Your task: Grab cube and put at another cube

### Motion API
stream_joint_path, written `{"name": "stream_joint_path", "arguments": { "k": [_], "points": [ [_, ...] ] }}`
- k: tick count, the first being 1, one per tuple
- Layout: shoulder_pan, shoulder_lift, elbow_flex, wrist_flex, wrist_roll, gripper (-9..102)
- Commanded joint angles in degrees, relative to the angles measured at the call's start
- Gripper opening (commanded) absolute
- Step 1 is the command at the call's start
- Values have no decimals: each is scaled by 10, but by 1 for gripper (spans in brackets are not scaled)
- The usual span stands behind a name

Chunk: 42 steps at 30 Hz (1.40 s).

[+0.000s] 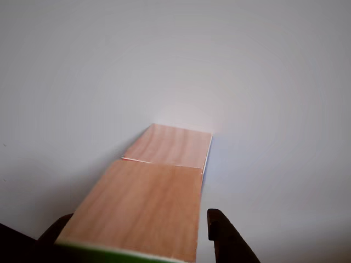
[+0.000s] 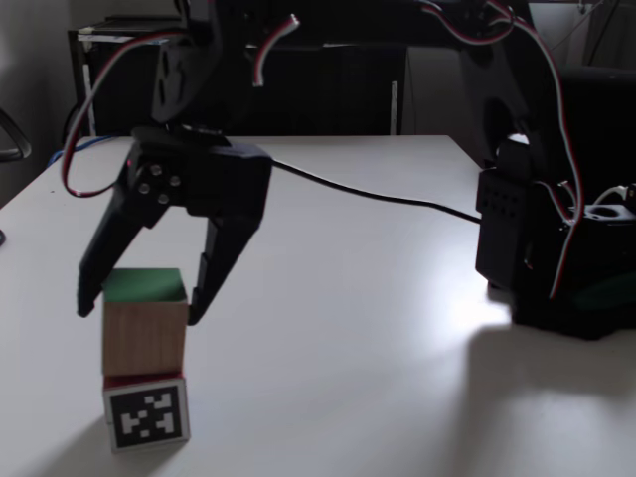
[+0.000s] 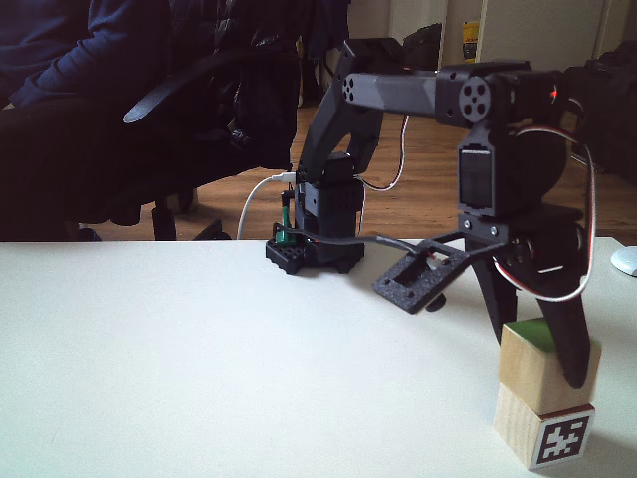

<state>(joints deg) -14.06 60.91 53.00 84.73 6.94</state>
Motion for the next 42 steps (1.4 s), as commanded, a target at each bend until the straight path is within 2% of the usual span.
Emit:
{"name": "stream_joint_path", "arguments": {
  "k": [1, 9, 12, 14, 16, 19, 21, 23, 25, 26, 27, 28, 34, 42],
  "points": [
    [1, 6, -33, 13, -3, 41],
    [-12, 42, -82, 86, 14, 43],
    [-13, 107, -71, 117, 25, 44],
    [-14, 204, 5, 117, 30, 44],
    [-7, 381, 208, 30, 9, 44],
    [29, 673, 594, -209, -49, 37],
    [69, 711, 703, -271, -52, 36],
    [113, 680, 758, -322, -47, 32],
    [155, 653, 803, -379, -54, 21],
    [174, 642, 820, -401, -54, 12],
    [195, 628, 830, -417, -40, 3],
    [214, 607, 831, -427, -27, 0],
    [253, 497, 800, -422, -47, 0],
    [243, 564, 897, -434, -61, 0]
  ]
}}
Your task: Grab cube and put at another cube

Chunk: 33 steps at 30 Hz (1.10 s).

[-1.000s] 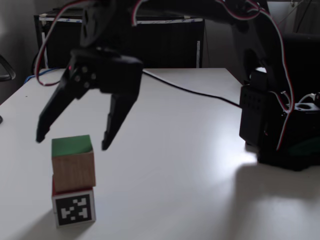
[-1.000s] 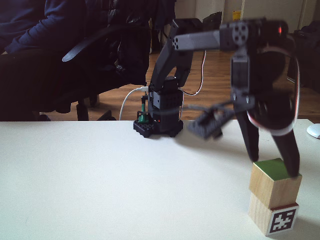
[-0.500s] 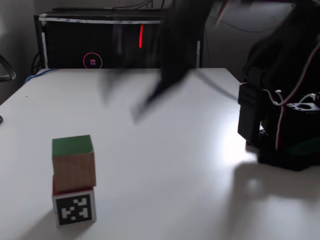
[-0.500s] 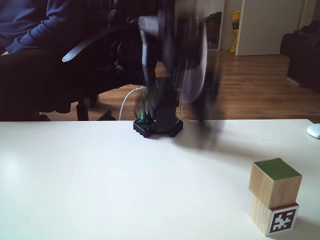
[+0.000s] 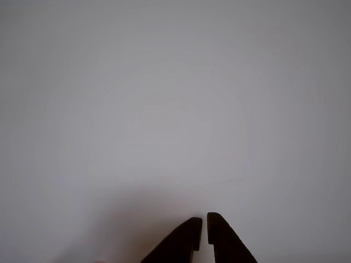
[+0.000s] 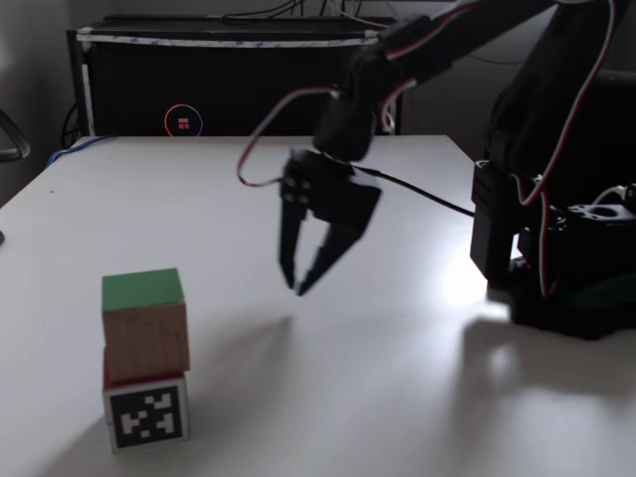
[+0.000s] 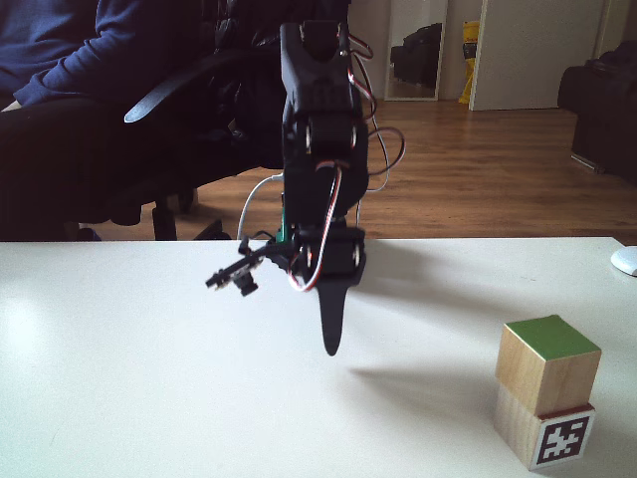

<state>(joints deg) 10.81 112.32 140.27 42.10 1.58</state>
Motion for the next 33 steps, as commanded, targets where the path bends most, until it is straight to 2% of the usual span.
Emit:
{"name": "stream_joint_path", "arguments": {
  "k": [1, 4, 7, 9, 11, 12, 18, 22, 33],
  "points": [
    [-7, 81, 47, -8, -11, 0],
    [-11, 203, 127, 7, -28, 0],
    [-18, 396, 217, 62, -47, 0],
    [-25, 559, 268, 133, -54, 0],
    [-34, 748, 311, 242, -58, 0],
    [-40, 760, 308, 264, -54, 0],
    [-33, 761, 308, 272, -43, 0],
    [-34, 761, 298, 318, -62, 0],
    [-25, 761, 298, 318, -53, 0]
  ]
}}
